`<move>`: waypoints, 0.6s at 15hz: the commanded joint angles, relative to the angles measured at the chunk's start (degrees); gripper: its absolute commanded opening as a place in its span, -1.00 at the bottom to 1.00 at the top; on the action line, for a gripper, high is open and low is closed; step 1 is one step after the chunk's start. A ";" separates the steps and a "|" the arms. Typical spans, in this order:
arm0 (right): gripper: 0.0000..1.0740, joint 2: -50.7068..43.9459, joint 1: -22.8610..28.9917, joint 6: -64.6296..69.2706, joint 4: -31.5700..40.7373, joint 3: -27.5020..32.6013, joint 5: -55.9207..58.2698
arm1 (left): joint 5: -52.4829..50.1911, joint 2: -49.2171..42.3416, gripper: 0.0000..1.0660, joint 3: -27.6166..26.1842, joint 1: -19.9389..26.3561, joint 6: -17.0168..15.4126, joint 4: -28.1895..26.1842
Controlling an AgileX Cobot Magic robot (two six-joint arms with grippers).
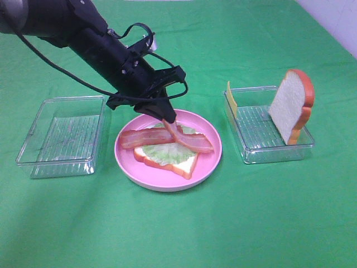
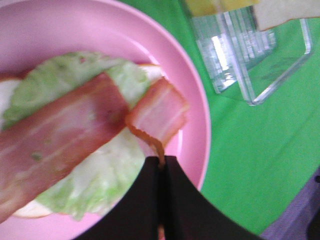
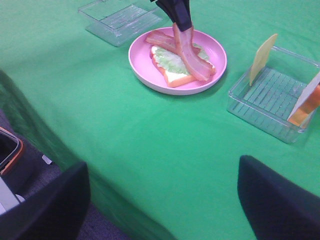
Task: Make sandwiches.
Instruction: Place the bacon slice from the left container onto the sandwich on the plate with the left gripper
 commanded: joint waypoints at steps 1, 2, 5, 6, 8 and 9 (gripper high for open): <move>0.43 -0.57 -0.11 -0.52 -0.17 0.23 -0.46 | -0.97 0.06 -1.00 -0.11 -0.17 -6.19 9.68; 0.43 -0.57 -0.11 -0.52 -0.17 0.23 -0.46 | -1.26 0.06 -1.00 -0.11 -0.17 -8.25 12.43; 0.43 -0.57 -0.11 -0.52 -0.17 0.23 -0.46 | -1.78 0.06 -0.91 -0.11 -0.23 -9.45 13.06; 0.43 -0.57 -0.11 -0.52 -0.17 0.23 -0.46 | -1.95 0.06 -0.79 -0.11 -0.29 -9.45 13.06; 0.43 -0.57 -0.11 -0.52 -0.17 0.23 -0.46 | -1.95 -0.17 -0.11 -0.17 -0.29 -10.49 13.01; 0.43 -0.57 -0.11 -0.52 -0.17 0.23 -0.46 | -1.72 -0.69 0.16 -0.17 -0.29 -10.49 13.06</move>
